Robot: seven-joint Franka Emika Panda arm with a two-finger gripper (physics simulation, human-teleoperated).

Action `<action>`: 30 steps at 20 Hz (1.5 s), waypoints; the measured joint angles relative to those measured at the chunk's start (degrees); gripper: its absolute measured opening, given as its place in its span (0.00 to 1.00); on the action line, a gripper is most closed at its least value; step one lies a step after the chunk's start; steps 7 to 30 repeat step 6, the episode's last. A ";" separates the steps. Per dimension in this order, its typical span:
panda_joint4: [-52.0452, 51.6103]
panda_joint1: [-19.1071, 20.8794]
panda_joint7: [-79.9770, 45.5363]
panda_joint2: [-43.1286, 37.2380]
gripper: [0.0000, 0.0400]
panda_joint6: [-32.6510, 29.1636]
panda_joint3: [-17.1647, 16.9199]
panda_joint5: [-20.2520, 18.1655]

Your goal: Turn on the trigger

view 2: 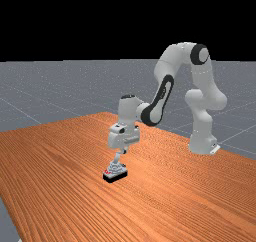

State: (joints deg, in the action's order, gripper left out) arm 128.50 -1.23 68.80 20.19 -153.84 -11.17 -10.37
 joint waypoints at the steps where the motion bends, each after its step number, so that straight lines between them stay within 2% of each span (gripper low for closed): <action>1: -2.32 0.13 0.07 1.37 0.00 0.95 0.22 -0.04; 5: -5.69 0.28 -1.76 2.77 0.00 0.05 0.53 -1.46; 6: -8.72 1.60 -0.53 3.76 0.00 4.45 1.41 -2.97; 30: -8.72 1.60 -0.53 3.76 0.00 4.45 1.41 -2.97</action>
